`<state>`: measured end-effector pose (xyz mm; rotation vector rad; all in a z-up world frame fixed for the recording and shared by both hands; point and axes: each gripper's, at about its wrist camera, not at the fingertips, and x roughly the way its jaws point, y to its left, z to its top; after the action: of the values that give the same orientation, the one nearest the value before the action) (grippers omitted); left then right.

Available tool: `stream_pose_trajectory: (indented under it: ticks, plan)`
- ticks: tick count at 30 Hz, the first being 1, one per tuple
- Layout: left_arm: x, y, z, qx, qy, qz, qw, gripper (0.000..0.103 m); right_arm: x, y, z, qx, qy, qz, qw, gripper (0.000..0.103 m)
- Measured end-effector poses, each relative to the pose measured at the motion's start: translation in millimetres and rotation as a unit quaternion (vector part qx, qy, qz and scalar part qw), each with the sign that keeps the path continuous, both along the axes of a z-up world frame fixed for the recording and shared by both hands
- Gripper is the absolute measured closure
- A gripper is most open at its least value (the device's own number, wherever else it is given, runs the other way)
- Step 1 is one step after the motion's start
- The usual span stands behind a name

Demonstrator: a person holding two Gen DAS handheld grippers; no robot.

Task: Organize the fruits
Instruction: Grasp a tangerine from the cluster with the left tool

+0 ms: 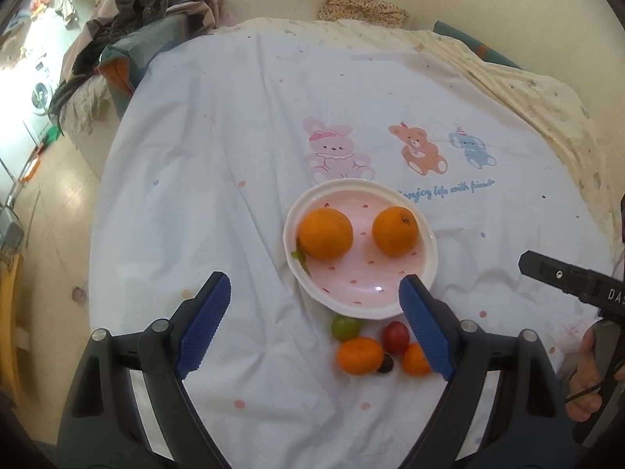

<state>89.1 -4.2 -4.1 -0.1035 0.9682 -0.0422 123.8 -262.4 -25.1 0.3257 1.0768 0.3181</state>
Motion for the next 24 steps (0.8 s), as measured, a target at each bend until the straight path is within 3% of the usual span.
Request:
stream_pose_trajectory:
  ticks: [6,12,15,21,24]
  plan:
    - [-5.8,-4.4,-10.8,-0.012,0.012,-0.008,0.9998,0.012,-11.8,-4.0,-3.2,-0.002,0.011,-0.015,1.000,0.019]
    - [-2.7,-1.3,-40.9,-0.012,0.074,-0.005,0.9972,0.012,-8.2,-8.1,-19.5,0.010,0.037,-0.036,0.999,0.019]
    - [-1.0,1.8,-54.6,-0.032,0.104,-0.001,0.9941,0.012,-5.8,-4.5,-23.2,0.000,0.038,-0.036,0.999,0.019]
    - [0.3,-18.3,-78.0,-0.032,0.150,-0.038,0.9874,0.012,-0.2,-5.2,-31.3,0.006,0.051,-0.042,0.998,0.019]
    - [3.2,-28.3,-90.1,-0.044,0.165,-0.045,0.9843,0.022,1.1,-7.3,-36.4,0.008,0.054,-0.045,0.998,0.019]
